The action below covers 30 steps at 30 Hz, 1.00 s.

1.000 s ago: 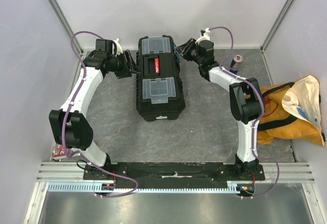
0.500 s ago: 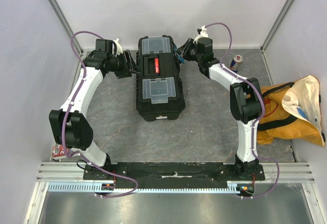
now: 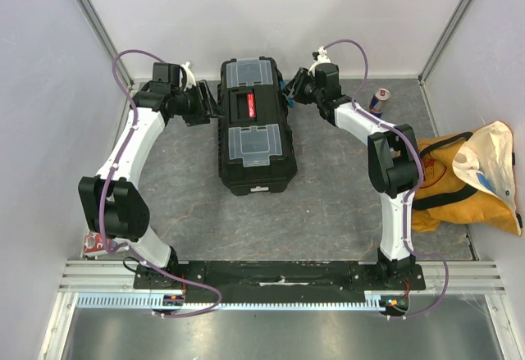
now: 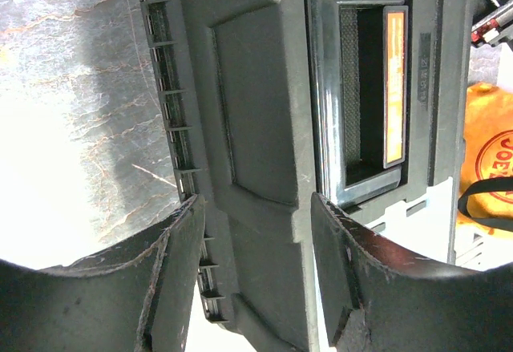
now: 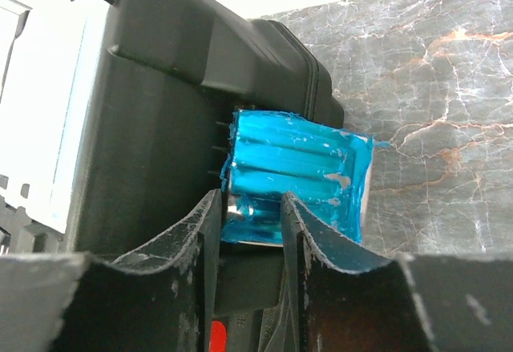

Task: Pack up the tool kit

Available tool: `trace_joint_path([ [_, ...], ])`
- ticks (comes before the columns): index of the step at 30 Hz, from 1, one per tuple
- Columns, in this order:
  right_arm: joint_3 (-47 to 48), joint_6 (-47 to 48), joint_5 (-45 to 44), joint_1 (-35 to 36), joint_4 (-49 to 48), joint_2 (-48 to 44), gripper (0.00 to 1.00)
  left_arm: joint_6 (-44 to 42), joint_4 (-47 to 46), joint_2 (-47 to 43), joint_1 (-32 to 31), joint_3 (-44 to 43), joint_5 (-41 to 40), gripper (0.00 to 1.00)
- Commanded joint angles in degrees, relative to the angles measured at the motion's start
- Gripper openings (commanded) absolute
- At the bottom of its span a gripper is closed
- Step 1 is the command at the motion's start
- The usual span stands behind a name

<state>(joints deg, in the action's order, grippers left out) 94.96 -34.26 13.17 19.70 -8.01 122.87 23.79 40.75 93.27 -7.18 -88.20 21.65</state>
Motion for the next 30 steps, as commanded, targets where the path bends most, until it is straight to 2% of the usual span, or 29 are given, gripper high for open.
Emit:
trace_joint_path([
  [1,2.0,0.4,1.3,1.5,7.9,0.4,0.44,-2.9,0.8,0.0,0.4,-2.9,-0.6,0.61],
  [6,10.3,2.0,-5.0,1.0,17.8,-1.4,0.5,-2.7,1.0,0.0,0.7,-5.9,-1.3,0.63],
  [11,12.4,3.8,-11.0,0.9,21.5,-5.2,0.63,-2.3,0.0,-0.2,1.1,-8.4,-2.5,0.64],
  [14,12.1,5.0,-11.9,0.9,23.6,-7.1,0.71,-1.8,-1.7,-0.1,1.2,-8.1,-0.7,0.65],
  [18,9.1,5.6,-6.3,0.8,25.1,-10.4,0.77,-1.1,-4.2,0.8,1.2,-6.7,4.5,0.66],
  [23,3.0,4.8,2.5,1.0,24.4,-14.4,0.79,0.6,-8.0,1.4,0.9,-2.2,12.0,0.66],
  [30,-3.2,6.4,8.5,4.0,24.4,-18.3,0.78,0.9,-8.7,2.3,-1.6,0.7,12.0,0.67],
])
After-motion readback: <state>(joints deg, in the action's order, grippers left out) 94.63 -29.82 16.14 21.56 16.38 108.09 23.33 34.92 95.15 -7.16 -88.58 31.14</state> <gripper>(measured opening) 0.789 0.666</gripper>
